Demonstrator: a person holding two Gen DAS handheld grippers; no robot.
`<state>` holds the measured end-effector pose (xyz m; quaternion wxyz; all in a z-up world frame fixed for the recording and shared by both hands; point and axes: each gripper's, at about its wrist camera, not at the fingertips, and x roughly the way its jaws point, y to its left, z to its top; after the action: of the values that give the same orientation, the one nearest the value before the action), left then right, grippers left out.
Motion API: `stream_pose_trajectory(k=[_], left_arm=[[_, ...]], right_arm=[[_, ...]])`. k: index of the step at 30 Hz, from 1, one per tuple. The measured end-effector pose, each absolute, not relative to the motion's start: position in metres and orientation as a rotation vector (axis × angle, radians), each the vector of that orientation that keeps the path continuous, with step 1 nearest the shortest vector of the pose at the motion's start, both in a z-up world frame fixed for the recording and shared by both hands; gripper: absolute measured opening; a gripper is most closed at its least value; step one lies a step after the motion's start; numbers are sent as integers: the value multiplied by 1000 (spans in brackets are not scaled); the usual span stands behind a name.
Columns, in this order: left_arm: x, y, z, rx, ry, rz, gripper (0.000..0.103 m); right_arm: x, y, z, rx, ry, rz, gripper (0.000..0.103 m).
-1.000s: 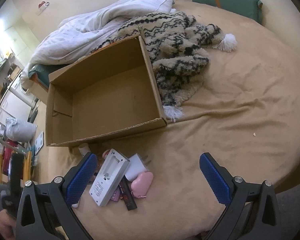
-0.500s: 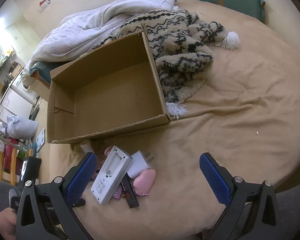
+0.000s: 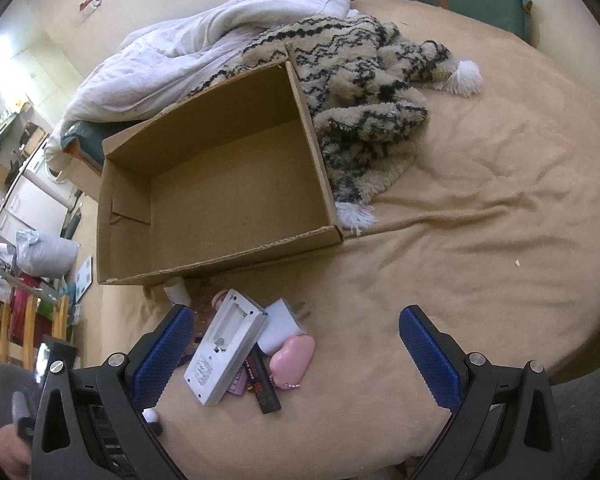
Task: Organize rigid objects
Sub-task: 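Lower the left tool onto the white earbud case and close on it, then lift the earbud case with the left tool while the right tool grasps the white remote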
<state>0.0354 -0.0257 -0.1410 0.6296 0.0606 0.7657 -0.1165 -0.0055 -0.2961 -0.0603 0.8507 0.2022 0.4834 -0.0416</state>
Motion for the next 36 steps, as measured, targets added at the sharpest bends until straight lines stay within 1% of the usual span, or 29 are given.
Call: stream_pose_trajectory(k=[3, 8, 13, 14, 16, 18, 19, 21, 24, 27, 28, 29, 33, 34, 36], left_arm=[[32, -24, -109, 147, 1667, -269, 54], [49, -8, -49, 124, 1457, -171, 54], [74, 2, -29, 71, 1355, -111, 54], [72, 3, -35, 67, 1347, -108, 54], [84, 5, -38, 64, 1333, -101, 54], [88, 9, -49, 57, 1327, -100, 54], [90, 9, -53, 57, 1323, -99, 54], [90, 10, -62, 59, 1320, -93, 54], [87, 14, -78, -39, 1375, -131, 54], [85, 8, -79, -27, 1356, -156, 54], [84, 8, -77, -21, 1342, -159, 54], [84, 8, -76, -26, 1337, -163, 54], [87, 13, -72, -63, 1340, -165, 54], [88, 14, -71, -74, 1344, -170, 54], [87, 12, -69, -76, 1341, -179, 54]], right_arm=[[-6, -296, -60, 424, 1015, -88, 103], [-4, -299, -64, 455, 1038, -77, 103], [0, -300, -80, 567, 1111, 21, 103], [1, -299, -84, 607, 1128, 55, 103], [4, -293, -99, 722, 1192, 156, 78], [5, -284, -118, 862, 1258, 233, 73], [4, -277, -127, 914, 1279, 255, 67], [4, -260, -141, 936, 1314, 258, 61], [5, -245, -157, 941, 1329, 195, 61], [10, -236, -170, 968, 1332, 156, 60], [11, -234, -171, 953, 1328, 138, 56], [13, -233, -171, 935, 1319, 118, 54], [18, -231, -164, 919, 1260, 74, 52], [19, -230, -162, 899, 1254, 65, 44], [22, -229, -161, 880, 1242, 65, 30]])
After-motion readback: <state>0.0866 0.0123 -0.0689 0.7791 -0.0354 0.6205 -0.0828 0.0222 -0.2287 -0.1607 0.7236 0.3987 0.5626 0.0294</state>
